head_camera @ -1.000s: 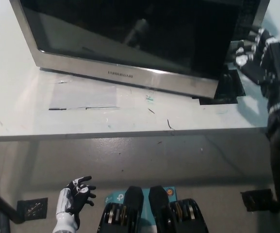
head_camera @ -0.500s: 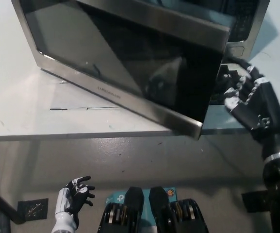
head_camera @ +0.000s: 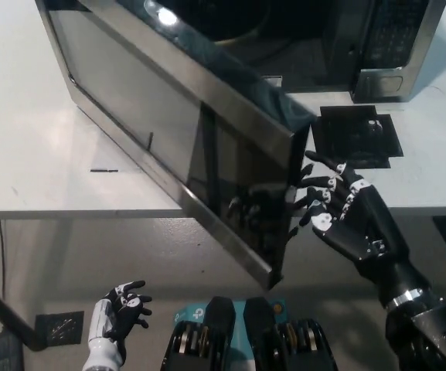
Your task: A microwave is kept infront of the robot with its door slightly ajar. The robot uses its right hand to push the door towards the left to open it.
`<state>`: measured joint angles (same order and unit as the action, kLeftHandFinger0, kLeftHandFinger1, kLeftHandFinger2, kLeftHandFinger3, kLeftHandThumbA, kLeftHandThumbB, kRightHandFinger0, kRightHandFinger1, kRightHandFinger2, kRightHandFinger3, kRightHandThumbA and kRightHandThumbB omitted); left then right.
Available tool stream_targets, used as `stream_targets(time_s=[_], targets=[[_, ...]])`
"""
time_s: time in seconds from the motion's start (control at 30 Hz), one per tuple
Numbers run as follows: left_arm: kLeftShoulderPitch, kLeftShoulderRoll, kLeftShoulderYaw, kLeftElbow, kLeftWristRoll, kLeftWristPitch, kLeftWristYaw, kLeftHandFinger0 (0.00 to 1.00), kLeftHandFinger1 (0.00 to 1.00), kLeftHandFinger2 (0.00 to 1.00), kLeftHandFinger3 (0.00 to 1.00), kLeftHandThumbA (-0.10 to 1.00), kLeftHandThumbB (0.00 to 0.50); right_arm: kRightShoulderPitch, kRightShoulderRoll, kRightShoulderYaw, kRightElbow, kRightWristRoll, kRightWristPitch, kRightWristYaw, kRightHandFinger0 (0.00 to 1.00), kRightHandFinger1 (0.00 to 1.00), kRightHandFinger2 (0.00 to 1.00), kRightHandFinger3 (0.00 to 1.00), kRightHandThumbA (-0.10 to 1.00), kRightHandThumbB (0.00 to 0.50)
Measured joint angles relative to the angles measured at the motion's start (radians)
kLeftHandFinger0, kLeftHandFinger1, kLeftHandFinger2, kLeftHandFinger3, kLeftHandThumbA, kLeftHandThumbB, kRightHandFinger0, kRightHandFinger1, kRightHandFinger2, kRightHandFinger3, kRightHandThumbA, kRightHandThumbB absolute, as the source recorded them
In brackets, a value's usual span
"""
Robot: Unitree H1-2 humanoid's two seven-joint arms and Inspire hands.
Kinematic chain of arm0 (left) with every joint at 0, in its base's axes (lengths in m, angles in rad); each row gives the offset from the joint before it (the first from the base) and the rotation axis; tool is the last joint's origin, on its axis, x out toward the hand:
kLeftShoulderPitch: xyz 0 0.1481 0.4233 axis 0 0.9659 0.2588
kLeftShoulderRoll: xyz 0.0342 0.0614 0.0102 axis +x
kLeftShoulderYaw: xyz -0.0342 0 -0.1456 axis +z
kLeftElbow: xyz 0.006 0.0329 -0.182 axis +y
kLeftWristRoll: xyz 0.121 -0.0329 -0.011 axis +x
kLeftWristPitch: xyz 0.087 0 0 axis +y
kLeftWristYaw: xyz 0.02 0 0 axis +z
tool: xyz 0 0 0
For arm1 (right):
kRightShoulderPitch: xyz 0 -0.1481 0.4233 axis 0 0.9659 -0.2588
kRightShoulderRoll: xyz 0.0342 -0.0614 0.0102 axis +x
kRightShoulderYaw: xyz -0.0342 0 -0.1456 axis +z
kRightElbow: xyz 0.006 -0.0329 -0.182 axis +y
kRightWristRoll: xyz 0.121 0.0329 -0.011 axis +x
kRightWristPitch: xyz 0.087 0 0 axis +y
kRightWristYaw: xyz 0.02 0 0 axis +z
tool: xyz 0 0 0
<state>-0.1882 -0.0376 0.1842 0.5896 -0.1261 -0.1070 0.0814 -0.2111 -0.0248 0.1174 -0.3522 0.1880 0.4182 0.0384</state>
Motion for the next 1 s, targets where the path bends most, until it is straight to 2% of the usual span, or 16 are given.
stream_targets(time_s=[0.17, 0.23, 0.37, 0.4, 0.53, 0.7, 0.73, 0.83, 0.93, 1.0], targets=[[0.000, 0.001, 0.000, 0.000, -0.001, 0.000, 0.000, 0.28, 0.33, 0.39, 0.52, -0.10, 0.220, 0.027, 0.024, 0.007, -0.006, 0.001, 0.000, 0.013, 0.31, 0.43, 0.54, 0.80, 0.32, 0.112], [0.000, 0.001, 0.000, 0.000, -0.001, 0.000, 0.000, 0.28, 0.33, 0.39, 0.51, -0.10, 0.212, 0.043, 0.031, 0.008, -0.010, 0.001, 0.000, 0.015, 0.32, 0.45, 0.54, 0.80, 0.32, 0.101], [-0.002, 0.000, 0.000, 0.001, -0.001, -0.001, 0.000, 0.27, 0.32, 0.38, 0.49, -0.10, 0.205, 0.064, 0.046, 0.011, -0.020, 0.001, 0.002, 0.016, 0.33, 0.46, 0.55, 0.81, 0.32, 0.114], [-0.002, 0.000, -0.001, 0.002, -0.001, -0.001, 0.000, 0.27, 0.32, 0.38, 0.49, -0.10, 0.216, 0.067, 0.049, 0.011, -0.021, 0.000, 0.002, 0.016, 0.34, 0.47, 0.55, 0.81, 0.32, 0.101], [-0.002, 0.000, -0.001, 0.002, -0.001, -0.001, 0.000, 0.25, 0.31, 0.36, 0.49, -0.10, 0.217, 0.078, 0.051, 0.009, -0.022, 0.000, 0.004, 0.017, 0.34, 0.47, 0.55, 0.81, 0.31, 0.103], [-0.002, 0.000, 0.000, 0.002, -0.002, -0.001, 0.000, 0.27, 0.32, 0.38, 0.49, -0.10, 0.205, 0.084, 0.049, -0.006, -0.024, 0.008, 0.004, 0.018, 0.28, 0.43, 0.53, 0.80, 0.31, 0.126], [-0.002, 0.000, 0.000, 0.002, -0.002, -0.001, 0.000, 0.27, 0.32, 0.37, 0.49, -0.10, 0.204, 0.085, 0.047, -0.010, -0.024, 0.009, 0.004, 0.019, 0.33, 0.46, 0.53, 0.79, 0.35, 0.143], [-0.005, 0.000, 0.000, 0.003, -0.002, -0.001, 0.000, 0.28, 0.33, 0.38, 0.50, -0.10, 0.218, 0.102, 0.024, -0.033, -0.038, 0.006, 0.004, 0.018, 0.40, 0.49, 0.60, 0.82, 0.29, 0.070], [-0.007, 0.000, -0.001, 0.005, -0.001, -0.002, 0.000, 0.29, 0.34, 0.39, 0.50, -0.10, 0.207, 0.141, -0.006, -0.091, -0.038, 0.005, 0.002, 0.012, 0.40, 0.48, 0.60, 0.82, 0.24, 0.061], [-0.007, 0.002, 0.000, 0.005, -0.001, -0.002, 0.000, 0.28, 0.34, 0.39, 0.49, -0.10, 0.214, 0.173, -0.025, -0.137, -0.024, 0.005, -0.007, 0.009, 0.39, 0.47, 0.59, 0.81, 0.24, 0.080]])
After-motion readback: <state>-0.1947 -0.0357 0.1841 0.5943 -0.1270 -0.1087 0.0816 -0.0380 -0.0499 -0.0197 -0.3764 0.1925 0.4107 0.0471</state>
